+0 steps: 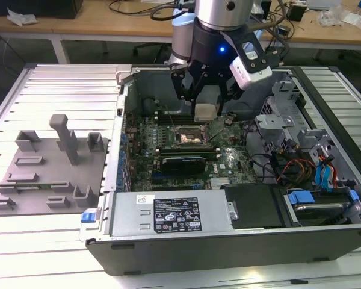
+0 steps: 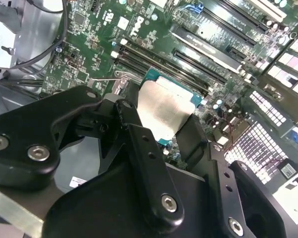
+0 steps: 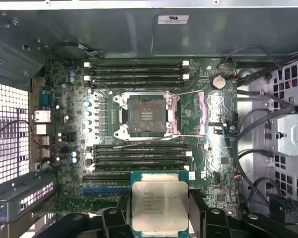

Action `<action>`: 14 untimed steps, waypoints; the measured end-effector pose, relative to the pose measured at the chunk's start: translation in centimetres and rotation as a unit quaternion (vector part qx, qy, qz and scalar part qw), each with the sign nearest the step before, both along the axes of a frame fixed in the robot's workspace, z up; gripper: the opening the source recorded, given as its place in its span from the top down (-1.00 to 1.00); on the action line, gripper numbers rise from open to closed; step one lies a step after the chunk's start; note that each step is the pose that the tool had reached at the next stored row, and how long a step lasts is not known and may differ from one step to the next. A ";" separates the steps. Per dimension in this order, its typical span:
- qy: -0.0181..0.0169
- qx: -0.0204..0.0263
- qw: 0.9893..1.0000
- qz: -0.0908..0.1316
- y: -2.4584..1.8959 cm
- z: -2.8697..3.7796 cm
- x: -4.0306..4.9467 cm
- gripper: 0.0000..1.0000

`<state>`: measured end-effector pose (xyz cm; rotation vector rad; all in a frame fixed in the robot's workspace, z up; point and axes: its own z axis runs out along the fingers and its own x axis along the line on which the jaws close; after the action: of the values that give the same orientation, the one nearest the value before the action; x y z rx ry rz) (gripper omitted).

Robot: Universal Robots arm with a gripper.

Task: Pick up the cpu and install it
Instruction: 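Pick up the cpu and move it towards the insertion slot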

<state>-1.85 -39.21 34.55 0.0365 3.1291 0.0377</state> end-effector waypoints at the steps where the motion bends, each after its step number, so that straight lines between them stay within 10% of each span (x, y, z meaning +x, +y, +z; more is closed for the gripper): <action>1: 0.000 0.002 1.000 0.000 0.13 -0.11 0.00 -0.09; 14: 0.000 0.018 1.000 0.000 1.15 -1.07 0.00 -0.09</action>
<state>-1.85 -38.06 33.48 0.0369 3.1284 0.0941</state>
